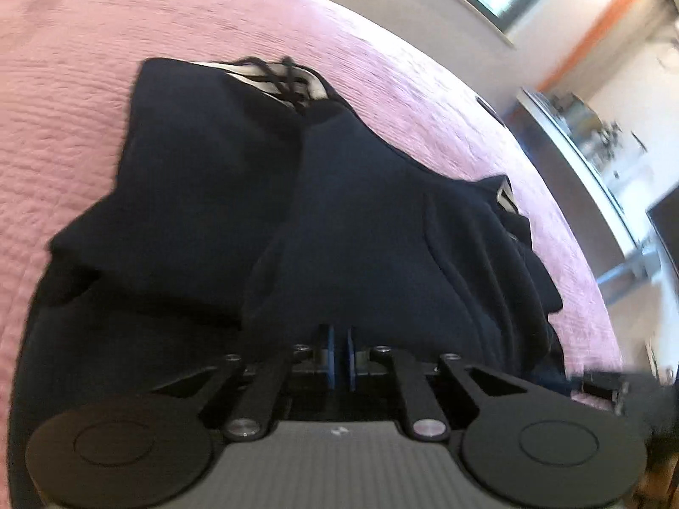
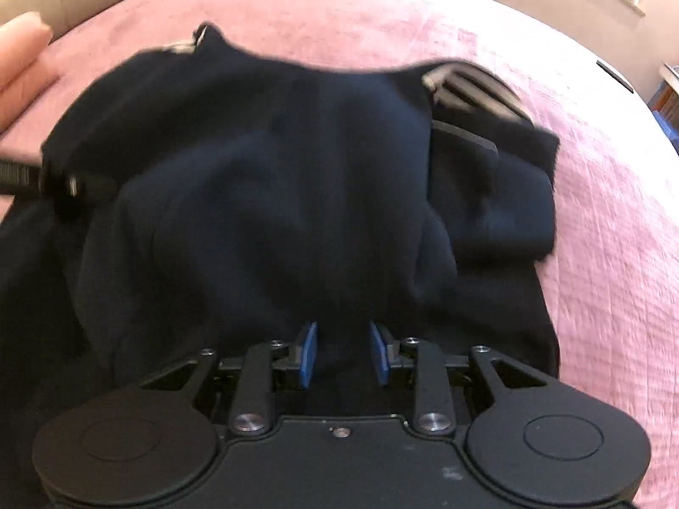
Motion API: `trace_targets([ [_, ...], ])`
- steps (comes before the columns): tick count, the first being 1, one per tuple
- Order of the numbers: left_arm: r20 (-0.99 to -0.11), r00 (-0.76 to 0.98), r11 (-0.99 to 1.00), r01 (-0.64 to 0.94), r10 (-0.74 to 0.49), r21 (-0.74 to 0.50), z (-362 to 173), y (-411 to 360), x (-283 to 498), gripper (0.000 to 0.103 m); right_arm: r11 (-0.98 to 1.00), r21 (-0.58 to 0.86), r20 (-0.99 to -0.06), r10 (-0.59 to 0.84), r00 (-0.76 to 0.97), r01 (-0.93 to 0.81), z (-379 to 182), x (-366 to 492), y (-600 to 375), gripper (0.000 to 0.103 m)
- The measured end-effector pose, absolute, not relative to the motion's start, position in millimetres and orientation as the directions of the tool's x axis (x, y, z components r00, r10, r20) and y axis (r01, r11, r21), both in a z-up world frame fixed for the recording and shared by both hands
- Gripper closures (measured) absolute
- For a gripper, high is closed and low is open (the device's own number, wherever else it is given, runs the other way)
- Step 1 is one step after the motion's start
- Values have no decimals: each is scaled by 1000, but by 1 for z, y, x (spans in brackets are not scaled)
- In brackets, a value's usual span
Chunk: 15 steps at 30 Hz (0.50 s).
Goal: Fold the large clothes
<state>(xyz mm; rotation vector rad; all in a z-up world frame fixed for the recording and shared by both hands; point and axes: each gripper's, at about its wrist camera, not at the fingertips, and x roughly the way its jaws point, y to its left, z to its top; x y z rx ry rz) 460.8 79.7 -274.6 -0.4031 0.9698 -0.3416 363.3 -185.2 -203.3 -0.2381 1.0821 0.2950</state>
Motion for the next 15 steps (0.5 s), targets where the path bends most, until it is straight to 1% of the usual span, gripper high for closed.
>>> trace_targets([
  [2, -741, 542, 903, 86, -397, -422, -261, 80, 445, 94, 940, -16, -903, 133, 407, -342, -198, 351, -193, 69],
  [4, -746, 547, 909, 75, -380, -409, -249, 85, 423, 93, 939, 45, -894, 190, 406, -341, -186, 334, -206, 69],
  [6, -758, 549, 918, 46, -352, -393, -239, 93, 398, 88, 936, 76, -886, 221, 408, -342, -173, 317, -216, 68],
  [9, -798, 530, 941, -1, -287, -339, -225, 108, 363, 84, 936, 105, -892, 237, 384, -335, -165, 291, -236, 65],
  [11, -825, 511, 953, -34, -241, -300, -221, 117, 341, 82, 936, 114, -894, 243, 377, -333, -157, 270, -243, 65],
  [15, -868, 463, 964, -96, -177, -248, -229, 129, 317, 83, 934, 134, -875, 268, 403, -331, -149, 228, -253, 65],
])
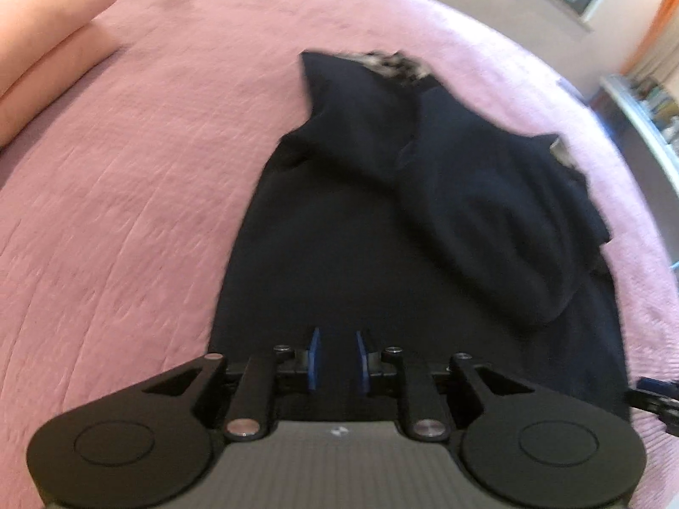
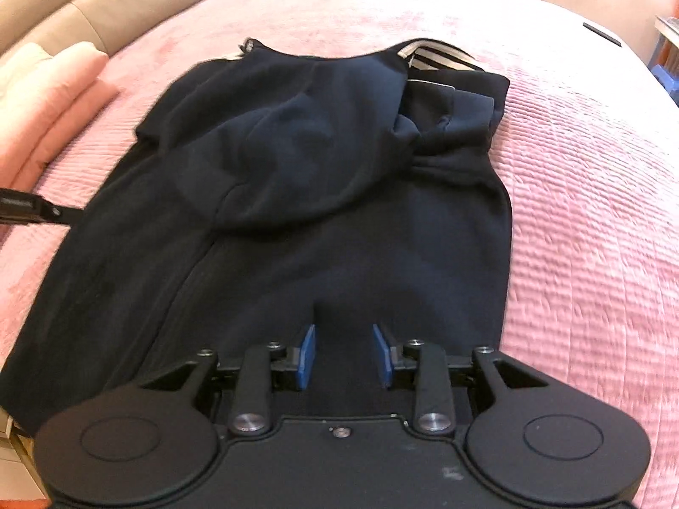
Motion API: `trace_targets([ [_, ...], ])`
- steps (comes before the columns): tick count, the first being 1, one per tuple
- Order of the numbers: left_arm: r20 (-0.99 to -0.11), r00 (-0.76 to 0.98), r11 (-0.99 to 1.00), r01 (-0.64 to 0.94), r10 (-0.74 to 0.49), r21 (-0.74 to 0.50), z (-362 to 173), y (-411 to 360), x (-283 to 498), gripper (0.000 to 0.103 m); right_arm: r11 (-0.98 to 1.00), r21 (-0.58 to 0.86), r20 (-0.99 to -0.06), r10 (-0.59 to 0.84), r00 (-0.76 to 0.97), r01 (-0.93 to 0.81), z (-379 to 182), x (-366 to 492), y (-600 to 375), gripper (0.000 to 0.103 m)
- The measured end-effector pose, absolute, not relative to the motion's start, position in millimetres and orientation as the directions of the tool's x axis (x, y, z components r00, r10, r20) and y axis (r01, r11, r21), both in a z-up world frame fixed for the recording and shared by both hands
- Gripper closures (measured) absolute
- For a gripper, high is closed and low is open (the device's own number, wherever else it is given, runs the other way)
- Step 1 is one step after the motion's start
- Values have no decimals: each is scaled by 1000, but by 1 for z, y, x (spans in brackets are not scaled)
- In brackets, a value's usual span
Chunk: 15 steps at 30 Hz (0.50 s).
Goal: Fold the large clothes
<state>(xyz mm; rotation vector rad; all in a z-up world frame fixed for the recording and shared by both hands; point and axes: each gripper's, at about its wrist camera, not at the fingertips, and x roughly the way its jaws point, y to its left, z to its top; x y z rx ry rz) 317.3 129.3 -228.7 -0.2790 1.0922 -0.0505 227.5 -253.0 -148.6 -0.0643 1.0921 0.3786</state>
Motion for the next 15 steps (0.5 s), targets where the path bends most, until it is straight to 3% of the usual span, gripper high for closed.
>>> trace_targets([
  [4, -881, 415, 954, -87, -227, -286, -236, 133, 299, 82, 943, 128, -905, 238, 353, -307, -149, 195, -252, 64],
  [7, -897, 376, 959, -67, -233, -277, -233, 136, 280, 76, 952, 119, -923, 210, 321, -281, -151, 174, -254, 52],
  [13, -924, 278, 941, -135, -264, -310, -234, 168, 226, 48, 980, 152, -948, 182, 260, -132, -159, 134, -272, 49],
  [14, -930, 254, 939, -149, -266, -309, -236, 175, 217, 47, 982, 155, -950, 178, 257, -107, -160, 130, -275, 46],
  [15, -934, 241, 940, -154, -264, -305, -237, 180, 210, 45, 985, 154, -952, 168, 255, -75, -161, 123, -281, 35],
])
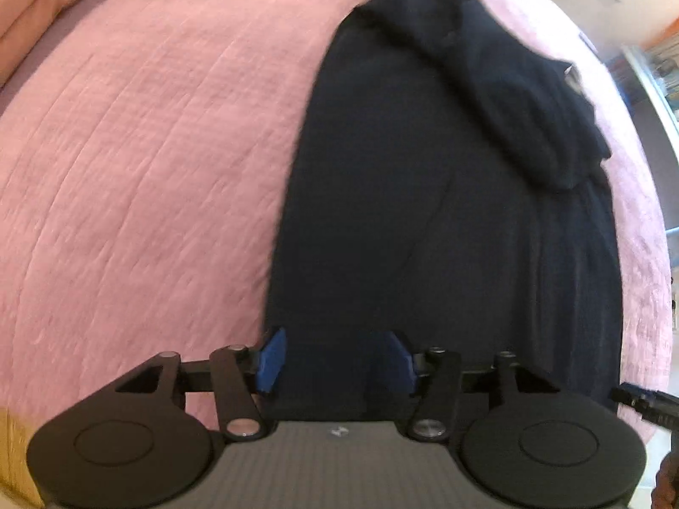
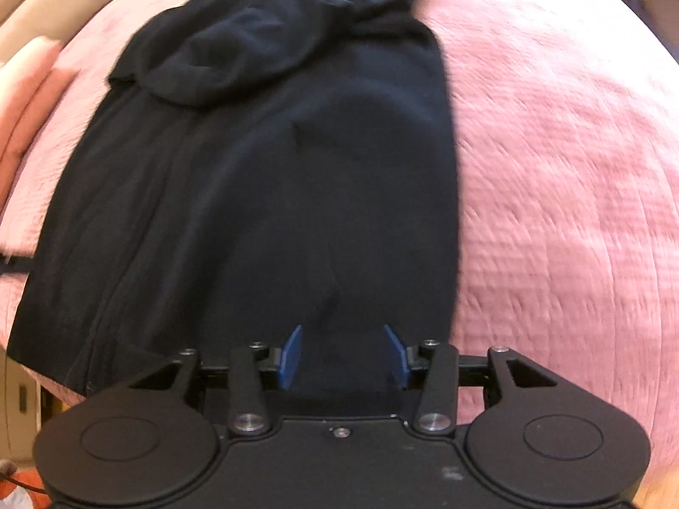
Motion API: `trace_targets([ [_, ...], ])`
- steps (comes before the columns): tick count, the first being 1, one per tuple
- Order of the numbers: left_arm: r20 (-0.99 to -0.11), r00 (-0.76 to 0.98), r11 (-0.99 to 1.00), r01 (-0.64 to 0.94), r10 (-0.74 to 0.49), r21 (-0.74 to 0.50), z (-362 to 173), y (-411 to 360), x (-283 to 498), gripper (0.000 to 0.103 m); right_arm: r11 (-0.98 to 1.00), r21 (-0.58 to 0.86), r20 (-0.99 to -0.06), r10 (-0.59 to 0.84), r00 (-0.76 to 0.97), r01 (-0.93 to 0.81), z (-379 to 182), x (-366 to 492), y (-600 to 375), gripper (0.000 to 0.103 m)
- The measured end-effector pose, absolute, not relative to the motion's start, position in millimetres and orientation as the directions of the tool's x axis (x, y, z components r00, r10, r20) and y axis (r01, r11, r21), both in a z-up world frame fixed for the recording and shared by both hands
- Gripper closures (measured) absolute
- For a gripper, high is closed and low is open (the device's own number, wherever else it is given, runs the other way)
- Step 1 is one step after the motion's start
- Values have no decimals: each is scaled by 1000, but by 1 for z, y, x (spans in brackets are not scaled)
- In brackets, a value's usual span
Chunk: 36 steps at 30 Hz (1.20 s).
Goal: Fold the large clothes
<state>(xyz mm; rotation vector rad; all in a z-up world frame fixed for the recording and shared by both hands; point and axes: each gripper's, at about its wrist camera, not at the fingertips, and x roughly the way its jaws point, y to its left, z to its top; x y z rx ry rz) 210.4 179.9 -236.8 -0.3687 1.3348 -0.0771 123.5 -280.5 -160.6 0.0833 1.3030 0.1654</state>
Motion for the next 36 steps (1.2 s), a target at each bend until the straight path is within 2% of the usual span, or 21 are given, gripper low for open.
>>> trace_targets([
  [1, -939, 227, 941, -161, -259, -298, -239, 185, 204, 44, 988, 149, -954, 157, 256, -51, -161, 119, -285, 32],
  [10, -908, 153, 876, -241, -390, -417, -270, 212, 179, 41, 980, 158, -969, 131, 209, 120, -171, 95, -325, 32],
  [17, -889, 147, 861, -223, -435, -458, -273, 215, 173, 38, 951, 250, -963, 225, 147, 183, -187, 89, -332, 32],
  [18, -887, 142, 861, -218, -439, -461, -273, 215, 174, 40, 950, 253, -963, 229, 142, 184, -190, 88, -330, 34],
  [19, -886, 136, 860, -212, -444, -464, -273, 212, 174, 43, 949, 259, -962, 236, 137, 183, -191, 86, -328, 45],
  [20, -883, 129, 861, -199, -451, -468, -274, 211, 174, 52, 947, 268, -960, 247, 134, 175, -191, 84, -325, 53],
  [21, -886, 123, 866, -186, -448, -464, -278, 207, 177, 64, 947, 280, -957, 262, 126, 159, -191, 84, -324, 70],
  [22, -887, 116, 870, -177, -446, -460, -279, 205, 176, 74, 949, 284, -955, 267, 128, 140, -190, 84, -321, 79],
  [23, -880, 108, 862, -178, -463, -475, -281, 205, 175, 94, 953, 276, -956, 259, 136, 122, -188, 84, -319, 82],
  [25, -859, 129, 837, -193, -496, -512, -282, 205, 171, 97, 952, 283, -954, 266, 138, 121, -186, 85, -320, 90],
  [27, -844, 155, 823, -193, -513, -535, -278, 208, 169, 97, 942, 305, -947, 285, 147, 138, -181, 87, -325, 94],
  [32, -768, 259, 737, -226, -585, -637, -254, 225, 184, 97, 926, 350, -924, 316, 216, 143, -151, 106, -335, 95],
  [36, -698, 365, 701, -148, -617, -697, -222, 222, 221, 97, 884, 441, -869, 378, 320, 156, -121, 145, -343, 95],
])
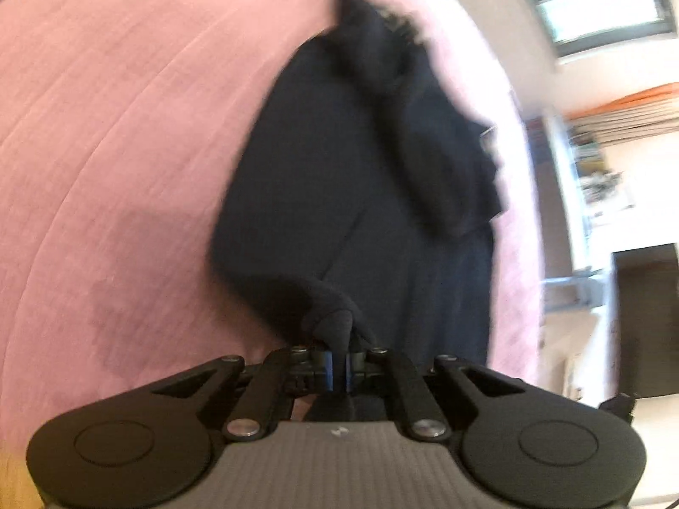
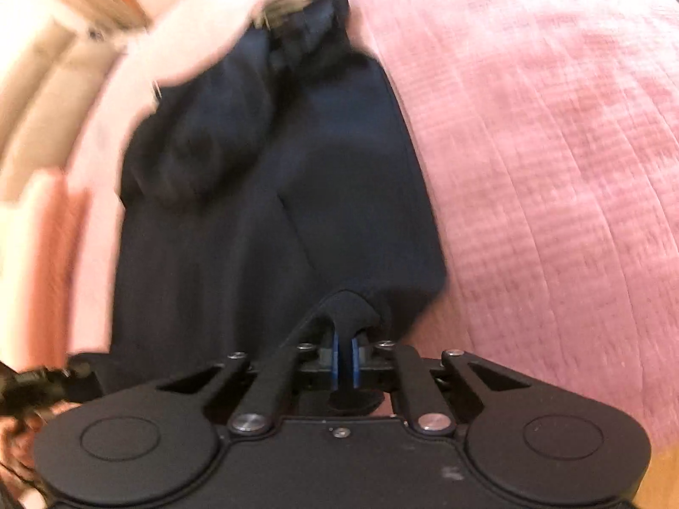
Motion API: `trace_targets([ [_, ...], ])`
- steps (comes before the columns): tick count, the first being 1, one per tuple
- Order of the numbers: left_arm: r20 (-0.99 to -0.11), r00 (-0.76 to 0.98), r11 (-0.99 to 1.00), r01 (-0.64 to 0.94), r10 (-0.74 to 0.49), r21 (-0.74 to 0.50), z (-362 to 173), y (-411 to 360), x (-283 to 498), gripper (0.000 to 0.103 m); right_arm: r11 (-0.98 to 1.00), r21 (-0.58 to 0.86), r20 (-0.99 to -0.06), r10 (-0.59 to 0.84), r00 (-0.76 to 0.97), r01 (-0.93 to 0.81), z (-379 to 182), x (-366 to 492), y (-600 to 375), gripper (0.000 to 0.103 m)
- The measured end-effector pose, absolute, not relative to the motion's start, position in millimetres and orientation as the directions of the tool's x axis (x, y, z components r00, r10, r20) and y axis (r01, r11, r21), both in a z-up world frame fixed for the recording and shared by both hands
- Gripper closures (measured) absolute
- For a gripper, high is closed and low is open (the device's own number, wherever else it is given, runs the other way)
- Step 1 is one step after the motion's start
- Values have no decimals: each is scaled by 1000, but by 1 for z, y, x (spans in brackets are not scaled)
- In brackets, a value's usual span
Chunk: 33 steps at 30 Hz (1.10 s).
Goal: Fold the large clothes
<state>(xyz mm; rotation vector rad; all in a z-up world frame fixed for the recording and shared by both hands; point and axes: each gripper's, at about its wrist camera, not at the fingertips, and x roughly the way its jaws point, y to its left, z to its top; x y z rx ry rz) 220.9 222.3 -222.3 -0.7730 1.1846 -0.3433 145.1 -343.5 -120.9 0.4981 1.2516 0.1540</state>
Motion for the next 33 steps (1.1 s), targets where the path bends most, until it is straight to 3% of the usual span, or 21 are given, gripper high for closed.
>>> trace_targets([
  [8, -553, 537, 671, 35, -638, -740, -188, 218, 350, 97, 845, 526, -753, 409, 515, 99, -105, 281, -357, 95],
  [11, -537, 593, 688, 40, -600, -725, -191, 219, 408, 93, 864, 496, -746, 373, 551, 86, -117, 347, -356, 94],
  [13, -543, 610, 693, 15, -578, -720, -194, 215, 439, 88, 867, 486, -757, 357, 547, 106, -126, 382, -359, 84],
  [14, -546, 612, 697, 12, -572, -717, -195, 215, 450, 84, 867, 488, -758, 363, 542, 102, -128, 395, -360, 70],
  [15, -554, 616, 710, 13, -560, -704, -195, 215, 456, 76, 873, 478, -758, 356, 547, 93, -127, 403, -361, 62],
  [19, -634, 597, 815, 60, -492, -577, -187, 204, 455, 63, 946, 323, -771, 284, 571, -35, -121, 414, -355, 44],
  [25, -718, 564, 898, 111, -409, -425, -187, 187, 466, 62, 956, 123, -812, 252, 527, -267, -145, 420, -329, 45],
  [30, -742, 547, 917, 143, -387, -373, -200, 181, 502, 48, 949, 127, -821, 264, 506, -289, -165, 444, -323, 45],
  [33, -755, 567, 941, 132, -330, -312, -203, 178, 520, 44, 959, 154, -822, 258, 508, -238, -169, 457, -328, 45],
])
